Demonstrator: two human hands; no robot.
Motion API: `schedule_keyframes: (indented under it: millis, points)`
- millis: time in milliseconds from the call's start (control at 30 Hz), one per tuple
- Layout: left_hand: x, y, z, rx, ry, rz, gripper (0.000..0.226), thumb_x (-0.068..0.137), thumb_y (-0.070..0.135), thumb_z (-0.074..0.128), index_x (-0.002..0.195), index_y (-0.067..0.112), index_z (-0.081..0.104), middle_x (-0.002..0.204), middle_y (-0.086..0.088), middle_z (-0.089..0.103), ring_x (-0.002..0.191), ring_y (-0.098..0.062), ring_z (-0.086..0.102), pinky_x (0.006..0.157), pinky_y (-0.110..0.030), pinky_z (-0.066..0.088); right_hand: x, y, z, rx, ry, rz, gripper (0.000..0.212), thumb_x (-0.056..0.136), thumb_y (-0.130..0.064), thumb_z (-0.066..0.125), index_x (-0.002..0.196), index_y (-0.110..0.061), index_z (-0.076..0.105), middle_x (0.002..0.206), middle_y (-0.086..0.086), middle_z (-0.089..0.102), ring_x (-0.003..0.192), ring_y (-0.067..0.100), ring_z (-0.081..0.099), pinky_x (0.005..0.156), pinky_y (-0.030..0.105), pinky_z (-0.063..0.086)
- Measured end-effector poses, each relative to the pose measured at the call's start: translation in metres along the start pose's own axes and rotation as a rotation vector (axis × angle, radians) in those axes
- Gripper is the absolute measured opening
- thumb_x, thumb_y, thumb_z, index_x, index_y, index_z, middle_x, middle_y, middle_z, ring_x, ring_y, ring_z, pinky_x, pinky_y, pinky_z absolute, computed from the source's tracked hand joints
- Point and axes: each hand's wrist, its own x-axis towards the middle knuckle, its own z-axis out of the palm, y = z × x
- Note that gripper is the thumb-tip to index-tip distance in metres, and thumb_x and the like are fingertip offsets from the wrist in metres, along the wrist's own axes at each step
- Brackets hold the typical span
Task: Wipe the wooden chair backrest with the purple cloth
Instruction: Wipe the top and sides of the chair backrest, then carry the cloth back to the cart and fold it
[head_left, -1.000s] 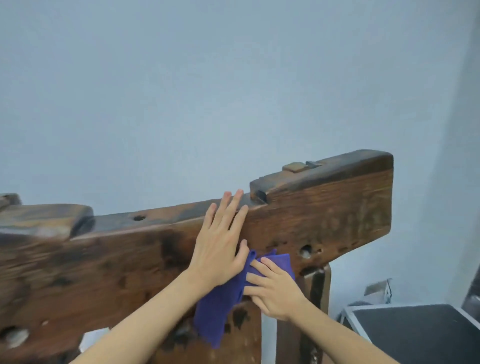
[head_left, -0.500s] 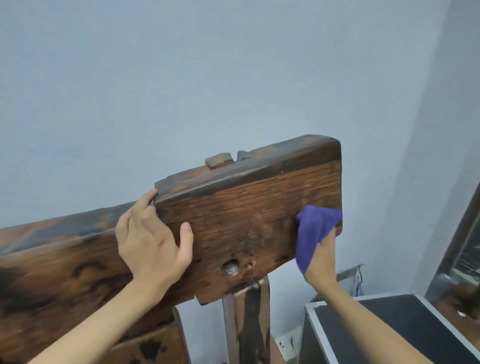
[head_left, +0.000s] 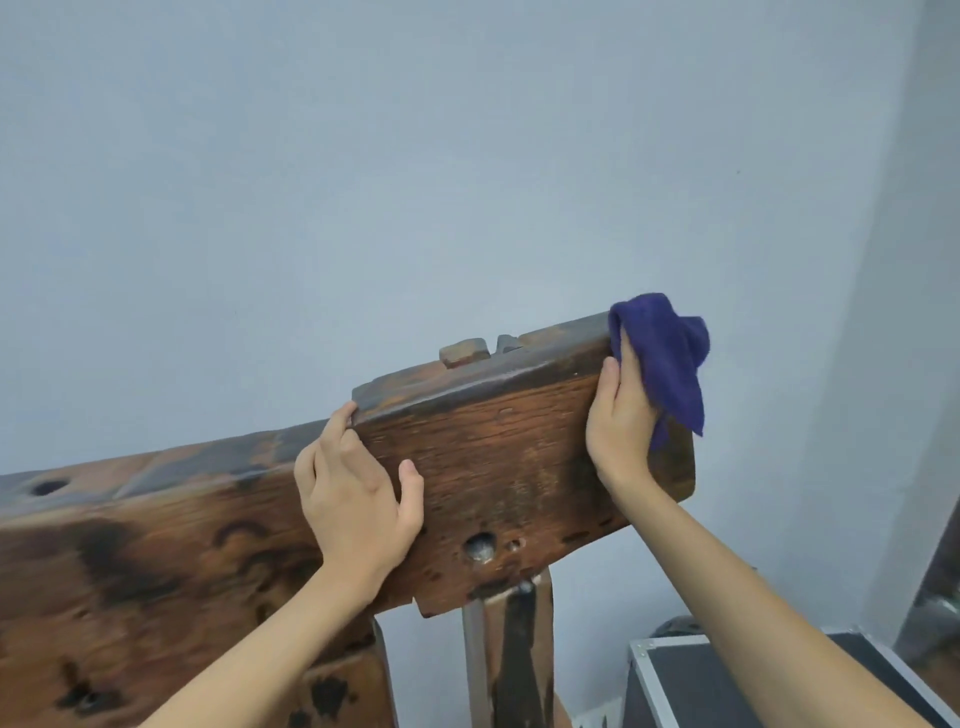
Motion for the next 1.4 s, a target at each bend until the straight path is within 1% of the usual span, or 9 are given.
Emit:
schedule_keyframes:
  millis: [167,233,367,500,667,867,1033,1200,1400]
  points:
    - [-0.003,0.013,-0.020,-0.006,-0.213,-0.050,0.068,0.086,0.045,0.051,0.129,-0.008,0.044,0.149,-0.023,0.045,0.128,-0.036,0.051,0.115,-0.049,0.031,-0.049,-0.048,-0.009,0.085,-0.452,-0.099,0.030,0.106,-0.019,0.054,0.134,-0.016,0.061,0.129,-0.002,0.062,0.122,0.013,0.058,0.106,0.014,0.040]
    - [-0.003,0.013,-0.038,-0.044,-0.309,-0.049,0.075,0.087,0.046,0.054,0.134,-0.012,0.044,0.154,-0.024,0.042,0.137,-0.036,0.046,0.120,-0.050,0.029,-0.069,-0.073,-0.017,0.110,-0.623,-0.098,0.031,0.106,-0.017,0.052,0.136,-0.018,0.061,0.133,-0.003,0.058,0.130,0.020,0.053,0.103,0.004,0.032]
    - [-0.013,-0.001,-0.081,-0.483,-0.417,-0.069,0.067,0.087,0.034,0.069,0.142,0.004,0.046,0.160,-0.007,0.038,0.149,-0.025,0.033,0.122,-0.045,0.028,-0.101,-0.122,-0.046,0.294,-0.892,0.203,0.044,0.108,-0.027,0.050,0.137,-0.060,0.046,0.149,-0.020,0.048,0.134,0.003,0.050,0.106,0.015,0.041]
    - [-0.041,-0.009,-0.141,-1.069,-0.733,-0.311,0.054,0.080,0.053,0.062,0.127,0.025,0.058,0.129,0.011,0.067,0.121,-0.009,0.061,0.102,-0.028,0.048,-0.152,-0.149,-0.076,0.645,-0.837,0.476,0.062,0.102,-0.012,0.061,0.151,-0.042,0.041,0.146,-0.009,0.060,0.132,0.015,0.059,0.111,0.045,0.048]
    - [-0.080,-0.018,-0.181,-1.415,-1.014,-0.814,0.048,0.085,0.040,0.063,0.127,0.017,0.066,0.124,-0.007,0.074,0.114,-0.027,0.070,0.087,-0.039,0.057,-0.233,-0.173,-0.124,0.882,-0.832,0.702,0.060,0.096,0.001,0.061,0.147,-0.027,0.045,0.139,0.008,0.065,0.129,0.033,0.061,0.099,0.045,0.055]
    - [-0.130,-0.019,-0.227,-1.452,-1.080,-0.732,0.037,0.077,0.018,0.081,0.110,0.012,0.065,0.114,-0.014,0.075,0.097,-0.028,0.072,0.080,-0.037,0.058,-0.315,-0.195,-0.180,0.808,-0.612,0.873,0.063,0.081,-0.020,0.081,0.135,-0.007,0.051,0.134,0.028,0.062,0.124,0.053,0.058,0.105,0.072,0.041]
    - [-0.150,-0.008,-0.262,-1.602,-1.133,-0.654,0.029,0.079,0.005,0.079,0.104,0.019,0.073,0.098,-0.015,0.076,0.087,-0.025,0.073,0.076,-0.032,0.061,-0.356,-0.206,-0.245,0.507,-0.475,0.868,0.064,0.071,-0.020,0.090,0.125,-0.011,0.056,0.118,0.015,0.074,0.101,0.031,0.075,0.073,0.035,0.062]
    - [-0.175,0.028,-0.295,-1.752,-1.216,-0.562,0.029,0.079,-0.001,0.073,0.101,0.018,0.075,0.091,-0.011,0.073,0.083,-0.021,0.071,0.076,-0.028,0.060,-0.401,-0.205,-0.326,0.425,-0.389,0.834,0.073,0.076,-0.005,0.085,0.137,-0.025,0.049,0.131,0.010,0.068,0.118,0.032,0.068,0.094,0.048,0.058]
    - [-0.201,0.085,-0.319,-1.933,-1.381,-0.523,0.038,0.074,-0.009,0.064,0.098,0.018,0.075,0.085,-0.010,0.068,0.076,-0.021,0.067,0.073,-0.029,0.057,-0.431,-0.221,-0.405,0.319,-0.185,0.863,0.082,0.072,-0.028,0.093,0.138,-0.034,0.044,0.113,0.016,0.076,0.103,0.026,0.073,0.079,0.027,0.059]
